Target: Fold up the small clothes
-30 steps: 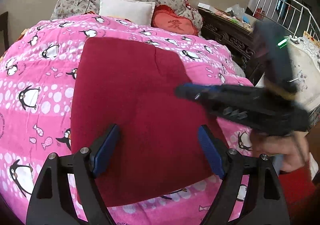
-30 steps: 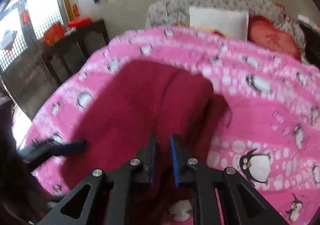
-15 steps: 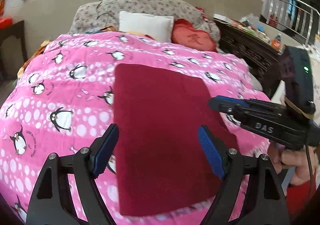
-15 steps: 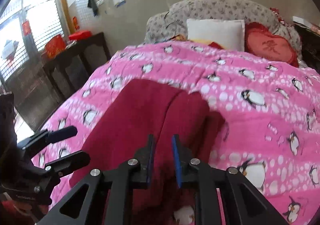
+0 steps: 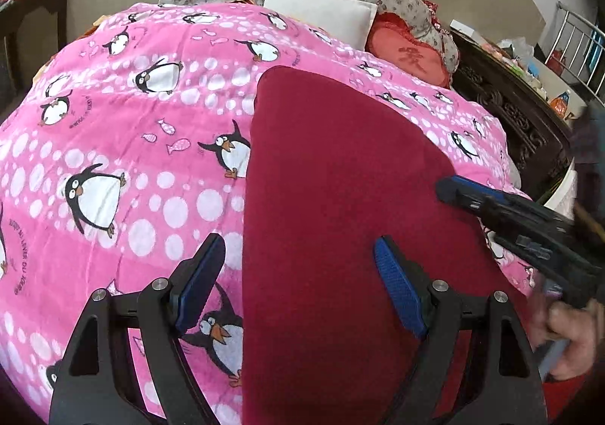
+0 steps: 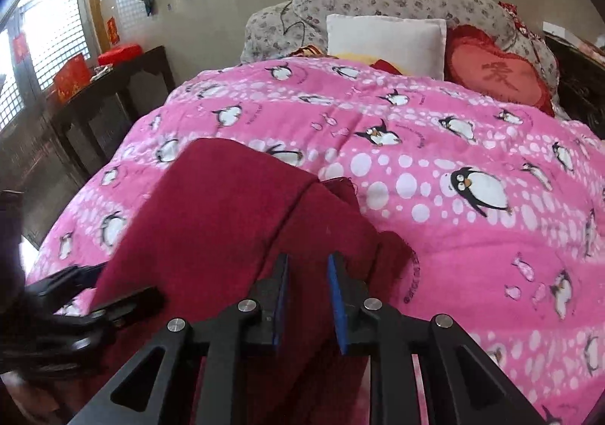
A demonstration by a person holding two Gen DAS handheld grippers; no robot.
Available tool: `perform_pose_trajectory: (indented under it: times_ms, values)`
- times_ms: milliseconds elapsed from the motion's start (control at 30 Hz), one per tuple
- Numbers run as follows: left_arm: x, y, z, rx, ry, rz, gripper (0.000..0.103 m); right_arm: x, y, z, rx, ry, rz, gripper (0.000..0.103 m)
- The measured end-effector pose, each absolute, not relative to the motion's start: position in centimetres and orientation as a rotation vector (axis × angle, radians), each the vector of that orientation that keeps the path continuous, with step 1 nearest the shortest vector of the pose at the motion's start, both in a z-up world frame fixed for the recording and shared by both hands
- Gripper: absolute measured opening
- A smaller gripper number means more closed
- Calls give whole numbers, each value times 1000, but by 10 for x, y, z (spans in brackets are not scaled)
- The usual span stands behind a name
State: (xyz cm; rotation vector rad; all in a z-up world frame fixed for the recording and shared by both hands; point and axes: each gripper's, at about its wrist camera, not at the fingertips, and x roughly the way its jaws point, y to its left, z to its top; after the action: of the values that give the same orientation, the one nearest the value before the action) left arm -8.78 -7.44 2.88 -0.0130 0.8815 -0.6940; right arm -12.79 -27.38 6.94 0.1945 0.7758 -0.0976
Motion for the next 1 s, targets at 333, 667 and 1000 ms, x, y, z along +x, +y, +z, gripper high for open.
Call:
perform_pose_trajectory:
  times_ms: [333,667,1000]
  values:
    - [-97,-73,25,-30,872,-690,82,-199,-228,56,91,831,-28,21]
    - [-118,-56,42,-67,759,-604,81,-216,-235,62,215,754,-16,26]
    - [-137,-44,62,14,664,-524,82,-233,-220,86,229,663,-17,35]
